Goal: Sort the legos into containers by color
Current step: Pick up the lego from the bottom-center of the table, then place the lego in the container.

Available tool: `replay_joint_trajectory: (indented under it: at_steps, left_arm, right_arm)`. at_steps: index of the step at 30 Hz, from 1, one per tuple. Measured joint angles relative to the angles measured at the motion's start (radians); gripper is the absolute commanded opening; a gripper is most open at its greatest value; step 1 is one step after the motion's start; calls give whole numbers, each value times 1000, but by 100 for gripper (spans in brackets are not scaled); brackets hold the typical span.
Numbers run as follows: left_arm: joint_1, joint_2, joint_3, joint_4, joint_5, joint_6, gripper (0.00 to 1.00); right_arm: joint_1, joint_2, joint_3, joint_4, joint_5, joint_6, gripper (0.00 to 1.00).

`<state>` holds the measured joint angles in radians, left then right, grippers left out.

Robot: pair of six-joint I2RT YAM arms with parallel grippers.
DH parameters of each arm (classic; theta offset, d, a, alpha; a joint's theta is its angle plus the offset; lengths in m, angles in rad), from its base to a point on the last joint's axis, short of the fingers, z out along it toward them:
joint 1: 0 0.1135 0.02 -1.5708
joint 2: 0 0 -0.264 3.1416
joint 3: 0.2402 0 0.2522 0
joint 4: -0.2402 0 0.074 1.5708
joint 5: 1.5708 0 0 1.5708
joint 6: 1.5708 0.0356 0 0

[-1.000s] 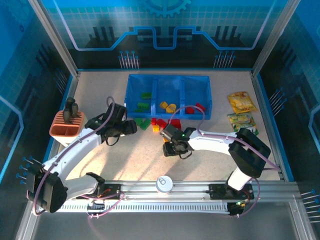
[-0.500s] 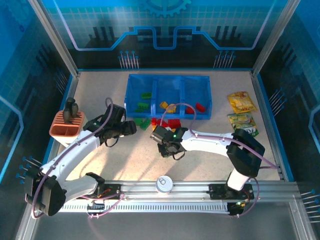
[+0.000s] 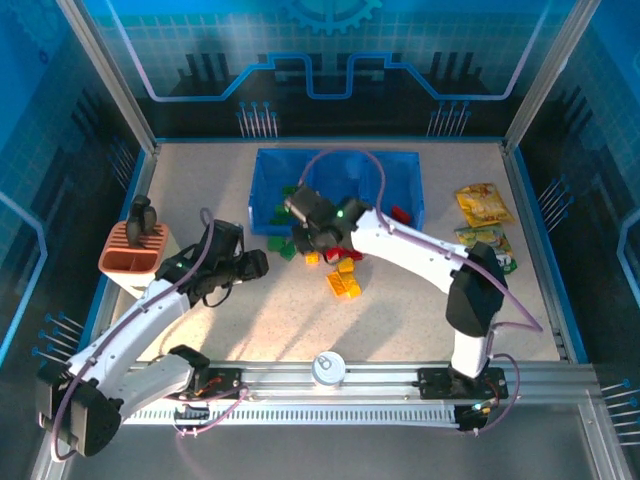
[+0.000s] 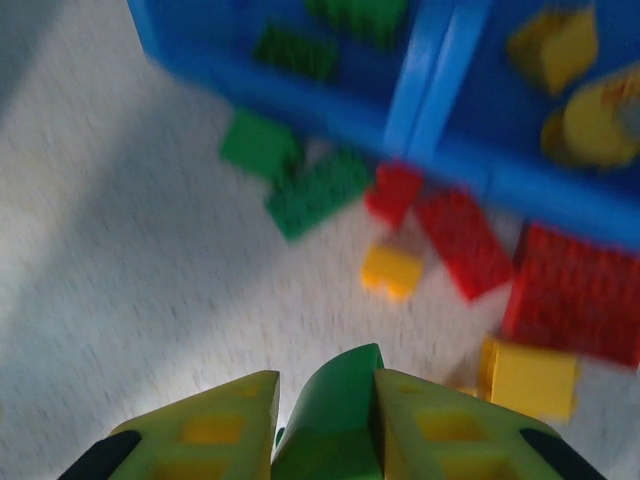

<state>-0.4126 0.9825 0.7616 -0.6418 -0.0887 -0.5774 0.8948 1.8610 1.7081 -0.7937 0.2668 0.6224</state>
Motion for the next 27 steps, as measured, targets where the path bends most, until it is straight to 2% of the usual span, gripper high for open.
replay_joint_trajectory:
  at_steps: [8, 13, 20, 21, 24, 27]
  left_arm:
    - [-87, -41, -70, -8, -1, -43, 60]
    - [-103, -63, -80, -21, -4, -55, 60]
    - [-105, -100, -80, -35, -12, -65, 60]
    - [-105, -100, -80, -35, -12, -69, 60]
    - [-105, -100, -80, -35, -12, -72, 61]
    - [-106, -95, -80, -34, -13, -71, 64]
  right_arm:
    - [-108, 317, 478, -47, -70, -127, 29]
    - [-146, 539, 748, -101, -106, -150, 29]
    - [-183, 627, 795, -122, -127, -148, 32]
    - [-185, 629, 798, -121, -134, -146, 33]
    - [-187, 629, 804, -113, -142, -135, 56]
    - [-184, 628, 809, -103, -152, -135, 61]
